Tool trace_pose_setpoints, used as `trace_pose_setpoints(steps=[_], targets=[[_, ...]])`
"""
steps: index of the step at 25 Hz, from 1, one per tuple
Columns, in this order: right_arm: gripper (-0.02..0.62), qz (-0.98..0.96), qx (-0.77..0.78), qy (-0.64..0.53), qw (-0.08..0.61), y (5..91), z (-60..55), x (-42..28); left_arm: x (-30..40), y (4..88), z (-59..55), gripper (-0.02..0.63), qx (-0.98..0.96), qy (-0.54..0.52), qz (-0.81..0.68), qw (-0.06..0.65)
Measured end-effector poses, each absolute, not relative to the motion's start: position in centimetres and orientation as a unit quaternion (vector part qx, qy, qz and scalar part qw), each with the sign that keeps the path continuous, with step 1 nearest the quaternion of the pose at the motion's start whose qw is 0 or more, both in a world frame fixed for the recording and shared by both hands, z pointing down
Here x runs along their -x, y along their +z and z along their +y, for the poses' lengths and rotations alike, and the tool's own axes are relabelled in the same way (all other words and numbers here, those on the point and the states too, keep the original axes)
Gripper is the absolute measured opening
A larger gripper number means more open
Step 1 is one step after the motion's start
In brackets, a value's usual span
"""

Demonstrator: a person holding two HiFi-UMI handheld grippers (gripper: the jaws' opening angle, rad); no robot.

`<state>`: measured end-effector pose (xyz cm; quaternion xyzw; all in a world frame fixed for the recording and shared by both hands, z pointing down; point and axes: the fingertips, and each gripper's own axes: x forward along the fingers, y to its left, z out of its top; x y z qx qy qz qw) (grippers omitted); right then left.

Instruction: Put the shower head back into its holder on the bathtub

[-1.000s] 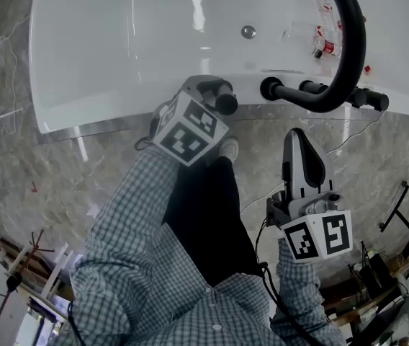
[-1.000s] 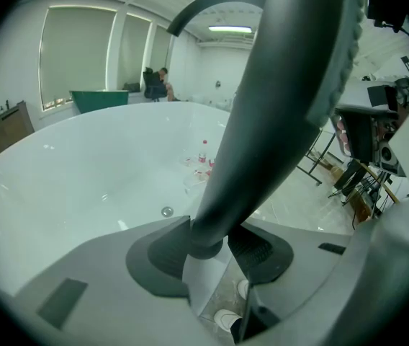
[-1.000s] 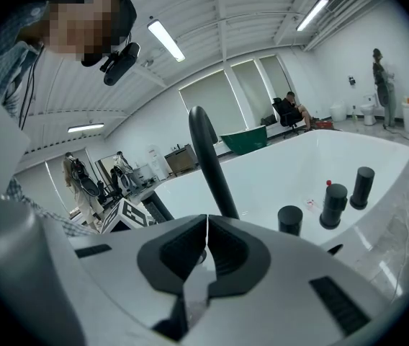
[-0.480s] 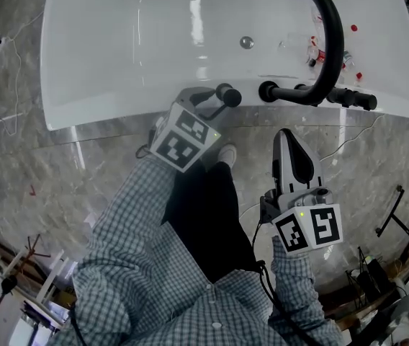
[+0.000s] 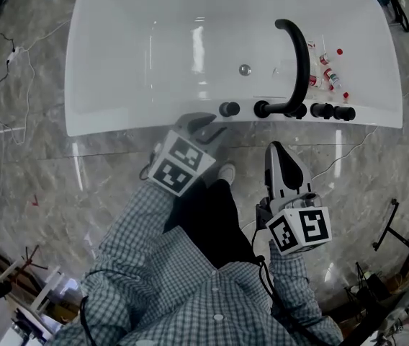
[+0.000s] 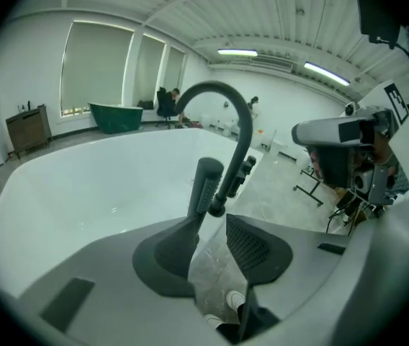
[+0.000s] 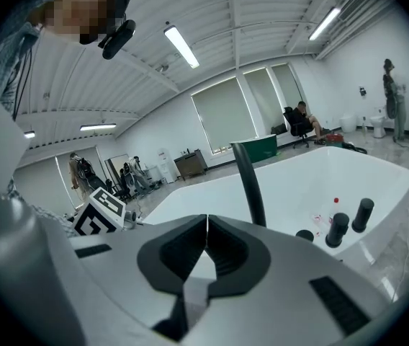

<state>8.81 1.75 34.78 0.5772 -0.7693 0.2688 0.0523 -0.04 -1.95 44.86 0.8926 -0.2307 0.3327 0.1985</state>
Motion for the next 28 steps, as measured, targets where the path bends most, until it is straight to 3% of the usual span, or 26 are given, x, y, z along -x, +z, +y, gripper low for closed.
trace_pose_setpoints(steps=[11, 28], targets=[[0.018, -0.785, -0.571, 0.237, 0.043, 27.6, 2.5, -7.7, 0.4, 33.4, -0.7, 0.027, -0.916, 0.257, -0.249, 0.181], [0.018, -0.806, -0.555, 0.203, 0.026, 20.5, 2.1, -6.9, 0.1, 25.0, 1.7, 0.011, -0.936, 0.233, -0.231, 0.131]])
